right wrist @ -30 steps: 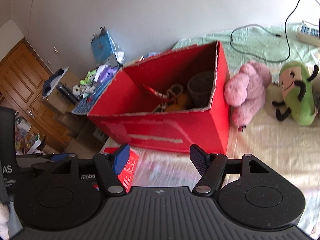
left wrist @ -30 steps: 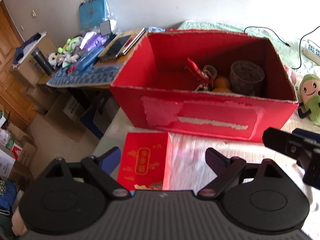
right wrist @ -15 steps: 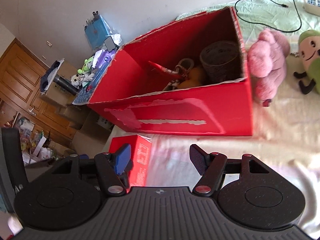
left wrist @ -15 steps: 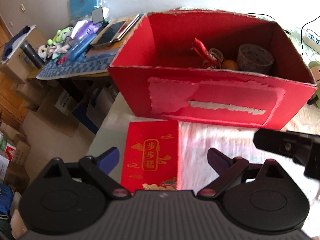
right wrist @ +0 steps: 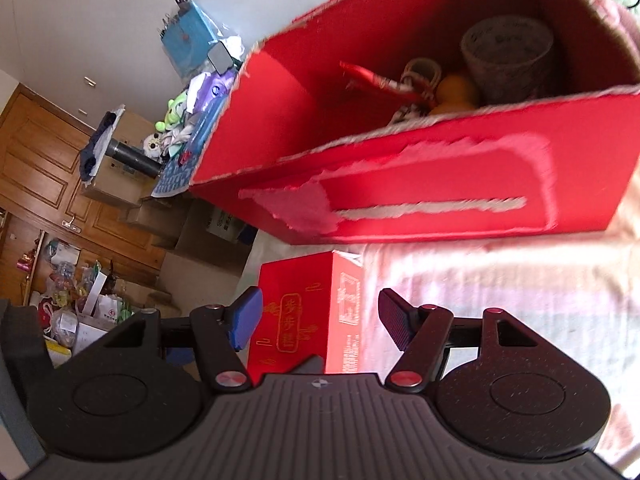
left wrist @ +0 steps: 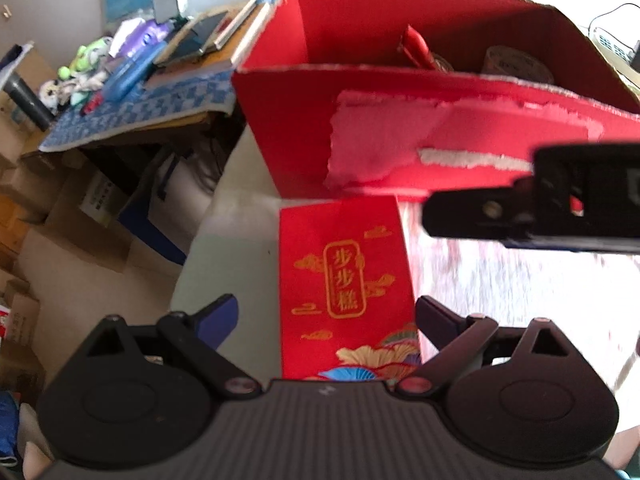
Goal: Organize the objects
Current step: 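Close the right gripper around the red gift box with gold characters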
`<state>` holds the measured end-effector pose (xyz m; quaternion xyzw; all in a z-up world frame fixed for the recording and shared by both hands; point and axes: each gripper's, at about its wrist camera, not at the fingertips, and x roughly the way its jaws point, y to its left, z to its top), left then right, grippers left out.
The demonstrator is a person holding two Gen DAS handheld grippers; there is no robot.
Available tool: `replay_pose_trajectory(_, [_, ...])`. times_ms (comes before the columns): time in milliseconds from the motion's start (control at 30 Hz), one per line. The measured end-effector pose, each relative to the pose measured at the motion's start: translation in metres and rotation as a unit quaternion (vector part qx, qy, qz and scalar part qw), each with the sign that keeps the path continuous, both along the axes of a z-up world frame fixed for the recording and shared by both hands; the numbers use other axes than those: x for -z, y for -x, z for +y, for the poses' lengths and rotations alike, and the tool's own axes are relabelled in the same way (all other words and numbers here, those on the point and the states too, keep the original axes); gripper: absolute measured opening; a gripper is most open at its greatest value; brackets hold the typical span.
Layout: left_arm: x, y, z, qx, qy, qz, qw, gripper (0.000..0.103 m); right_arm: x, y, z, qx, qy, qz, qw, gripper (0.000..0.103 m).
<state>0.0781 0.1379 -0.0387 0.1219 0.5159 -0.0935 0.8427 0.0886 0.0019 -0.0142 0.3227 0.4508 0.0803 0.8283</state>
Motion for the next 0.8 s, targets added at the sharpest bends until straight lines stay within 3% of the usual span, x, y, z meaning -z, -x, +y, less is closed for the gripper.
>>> replay_pose_trajectory(400, [0.014, -0.010, 0.016, 0.047, 0.060, 0.048, 0.9959, 0.098, 0.015, -0.009, 0.021, 0.001, 0.015, 0.035, 0.999, 0.068])
replay_pose_trajectory(533, [0.017, -0.011, 0.015, 0.057, 0.061, 0.052, 0.9952, 0.098, 0.019, -0.009, 0.019, 0.005, 0.014, 0.043, 0.999, 0.067])
replay_pose_trajectory(600, [0.019, -0.012, 0.014, 0.062, 0.064, 0.055, 0.9945, 0.095, 0.021, -0.009, 0.019, 0.000, 0.007, 0.048, 0.999, 0.055])
replay_pose_trajectory(667, [0.021, -0.012, 0.013, 0.070, 0.065, 0.061, 0.9936, 0.089, 0.023, -0.009, 0.020, -0.009, 0.003, 0.053, 0.999, 0.052])
replay_pose_trajectory(800, [0.023, -0.012, 0.009, 0.076, 0.063, 0.063, 0.9930, 0.086, 0.024, -0.008, 0.021, -0.014, 0.008, 0.059, 0.998, 0.045])
